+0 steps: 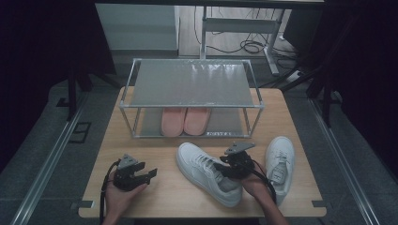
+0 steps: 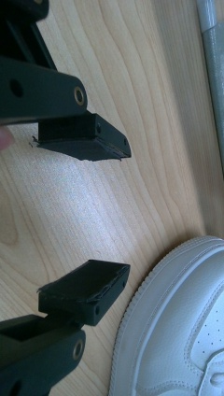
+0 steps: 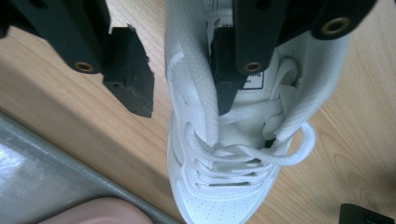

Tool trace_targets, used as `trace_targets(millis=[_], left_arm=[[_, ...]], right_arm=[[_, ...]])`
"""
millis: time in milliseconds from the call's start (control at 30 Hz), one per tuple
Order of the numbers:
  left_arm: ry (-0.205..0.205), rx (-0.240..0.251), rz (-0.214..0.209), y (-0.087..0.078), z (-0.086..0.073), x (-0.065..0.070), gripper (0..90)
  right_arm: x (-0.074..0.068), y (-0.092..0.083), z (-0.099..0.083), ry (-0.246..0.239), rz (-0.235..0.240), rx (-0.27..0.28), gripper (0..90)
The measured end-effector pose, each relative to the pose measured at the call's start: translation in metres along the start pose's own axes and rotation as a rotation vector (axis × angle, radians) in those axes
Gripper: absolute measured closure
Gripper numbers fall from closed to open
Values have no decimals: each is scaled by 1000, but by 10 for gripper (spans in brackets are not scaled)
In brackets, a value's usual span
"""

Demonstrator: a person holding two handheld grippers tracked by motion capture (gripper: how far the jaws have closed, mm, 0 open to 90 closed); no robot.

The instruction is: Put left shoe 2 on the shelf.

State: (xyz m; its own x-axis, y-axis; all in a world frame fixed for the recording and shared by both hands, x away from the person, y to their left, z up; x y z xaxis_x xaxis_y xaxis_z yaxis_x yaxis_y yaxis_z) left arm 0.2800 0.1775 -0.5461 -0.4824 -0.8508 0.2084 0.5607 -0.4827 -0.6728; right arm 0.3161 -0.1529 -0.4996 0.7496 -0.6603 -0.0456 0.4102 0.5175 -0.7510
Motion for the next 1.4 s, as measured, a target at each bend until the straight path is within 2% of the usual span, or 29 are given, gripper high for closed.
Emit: trace_targets(millis=[100,167,333,533,833,1100,1233,1400], left_arm=[[0,0,0,0,0,0,390],[1,0,0,0,0,0,390],[-1,1,0,0,0,0,390],[-1,3,1,0,0,0,390],[-4,5,3,-2,0,-1,390],[-4,7,6,-3,1,-2,390],[-5,8,6,-3,1,-2,390],[-5,9,6,-3,1,-2,390]], right_arm=[[-1,2,0,0,20,-2,715],[-2,2,0,-8,4,-11,746],[-2,2,1,-10,-7,-22,783],[0,2,0,12,14,-4,796],[-1,-2,2,46,60,56,805],[-3,-9,4,43,65,100,807],[-4,-17,5,44,55,125,807],[-7,-35,8,53,68,188,808]])
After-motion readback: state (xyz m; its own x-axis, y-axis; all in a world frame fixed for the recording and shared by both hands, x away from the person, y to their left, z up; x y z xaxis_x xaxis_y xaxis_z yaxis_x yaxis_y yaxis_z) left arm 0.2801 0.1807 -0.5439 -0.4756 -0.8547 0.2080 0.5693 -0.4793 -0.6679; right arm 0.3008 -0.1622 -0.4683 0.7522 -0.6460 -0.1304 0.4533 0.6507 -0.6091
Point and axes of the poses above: each handheld gripper's, and its own axes: y roughly forward along the jaws, z roughly out of its top, x roughly to its right, the point moved 4 cm from there along y, roughly forward along the jaws, and after that the axes turned 3 degrees about -x, right-handed, at the moved point
